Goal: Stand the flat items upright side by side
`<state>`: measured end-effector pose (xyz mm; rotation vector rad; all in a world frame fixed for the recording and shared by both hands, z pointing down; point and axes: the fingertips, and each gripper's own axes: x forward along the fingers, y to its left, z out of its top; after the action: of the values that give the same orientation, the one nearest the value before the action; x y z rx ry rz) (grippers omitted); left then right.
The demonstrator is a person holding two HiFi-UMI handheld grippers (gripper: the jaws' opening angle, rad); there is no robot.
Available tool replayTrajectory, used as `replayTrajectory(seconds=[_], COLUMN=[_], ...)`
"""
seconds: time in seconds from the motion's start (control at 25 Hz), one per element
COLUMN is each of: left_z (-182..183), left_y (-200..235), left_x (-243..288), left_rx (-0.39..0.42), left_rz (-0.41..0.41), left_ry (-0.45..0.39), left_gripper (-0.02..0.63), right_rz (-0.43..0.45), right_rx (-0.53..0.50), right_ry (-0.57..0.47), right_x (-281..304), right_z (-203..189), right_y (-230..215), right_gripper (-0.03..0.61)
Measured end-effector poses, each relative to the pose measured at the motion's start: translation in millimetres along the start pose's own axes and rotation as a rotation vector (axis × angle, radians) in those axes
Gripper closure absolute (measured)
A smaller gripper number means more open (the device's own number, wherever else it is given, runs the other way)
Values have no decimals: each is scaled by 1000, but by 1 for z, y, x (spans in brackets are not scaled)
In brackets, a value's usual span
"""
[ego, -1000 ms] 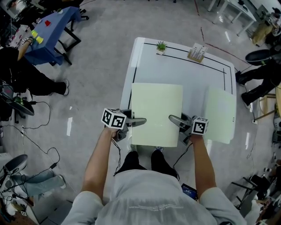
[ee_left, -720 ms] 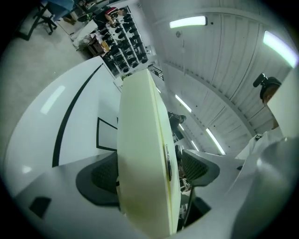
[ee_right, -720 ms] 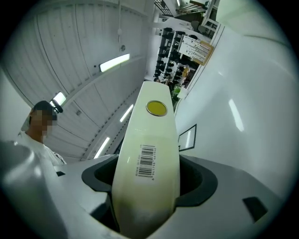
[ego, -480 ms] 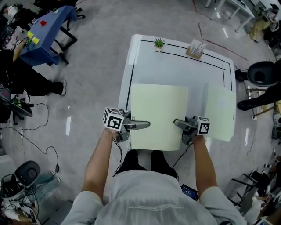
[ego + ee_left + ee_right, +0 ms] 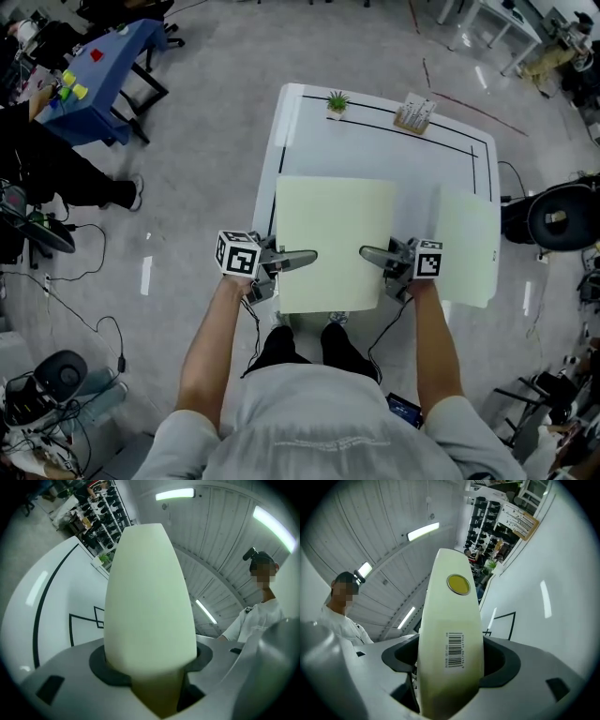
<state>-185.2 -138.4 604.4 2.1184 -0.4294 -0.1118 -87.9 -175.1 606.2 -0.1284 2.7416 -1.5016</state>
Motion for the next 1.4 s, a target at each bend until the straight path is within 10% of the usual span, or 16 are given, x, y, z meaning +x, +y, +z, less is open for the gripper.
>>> replayTrajectory(seconds=[0.36, 0.8, 1.4], left_z=[68, 113, 141], left_y=[-15, -49, -23], left_x=[-2, 16, 34], left_rx=[183, 546, 724], left_rz=[229, 482, 966], left_ry=[-143, -262, -483], left_gripper=[336, 337, 334], right_rz=[-311, -454, -787], right_rx=[-272, -464, -730], right_ry=[-37, -135, -207], right_x=[-4, -13, -142], right_z=[74, 126, 143], right_y=[-7, 13, 64], right_gripper=[183, 176, 178])
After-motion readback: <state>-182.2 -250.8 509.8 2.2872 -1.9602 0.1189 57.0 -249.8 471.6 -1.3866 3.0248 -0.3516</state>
